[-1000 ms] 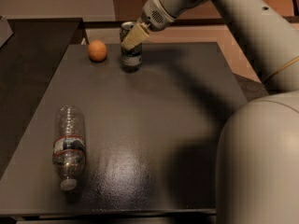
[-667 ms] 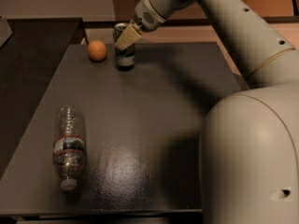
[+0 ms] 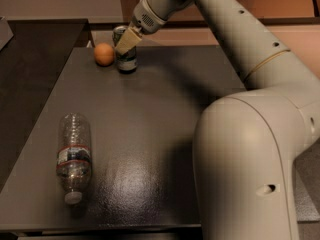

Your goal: Move 7up can near orange

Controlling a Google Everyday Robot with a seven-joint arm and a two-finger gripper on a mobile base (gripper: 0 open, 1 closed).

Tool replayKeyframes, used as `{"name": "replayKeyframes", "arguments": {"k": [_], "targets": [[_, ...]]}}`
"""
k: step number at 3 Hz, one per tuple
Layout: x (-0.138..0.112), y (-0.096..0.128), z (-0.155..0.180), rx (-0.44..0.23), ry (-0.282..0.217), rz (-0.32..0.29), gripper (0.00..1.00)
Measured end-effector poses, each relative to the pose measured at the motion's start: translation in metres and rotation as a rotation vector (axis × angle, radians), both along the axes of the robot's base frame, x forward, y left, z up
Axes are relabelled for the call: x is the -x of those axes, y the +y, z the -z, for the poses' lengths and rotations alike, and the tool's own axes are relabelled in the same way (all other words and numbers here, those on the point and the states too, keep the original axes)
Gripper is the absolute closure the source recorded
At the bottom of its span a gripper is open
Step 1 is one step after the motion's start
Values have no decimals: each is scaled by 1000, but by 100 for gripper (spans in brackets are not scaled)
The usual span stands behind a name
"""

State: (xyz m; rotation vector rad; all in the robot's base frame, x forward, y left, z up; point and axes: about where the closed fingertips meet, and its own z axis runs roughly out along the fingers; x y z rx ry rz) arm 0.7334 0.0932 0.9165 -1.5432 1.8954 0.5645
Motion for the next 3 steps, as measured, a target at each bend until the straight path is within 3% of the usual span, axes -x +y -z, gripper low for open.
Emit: {"name": "replayKeyframes", "arguments": {"k": [1, 3], "targets": [[-7, 4, 8, 12, -18, -3, 59], [-7, 9, 13, 14, -9, -10, 13]]}}
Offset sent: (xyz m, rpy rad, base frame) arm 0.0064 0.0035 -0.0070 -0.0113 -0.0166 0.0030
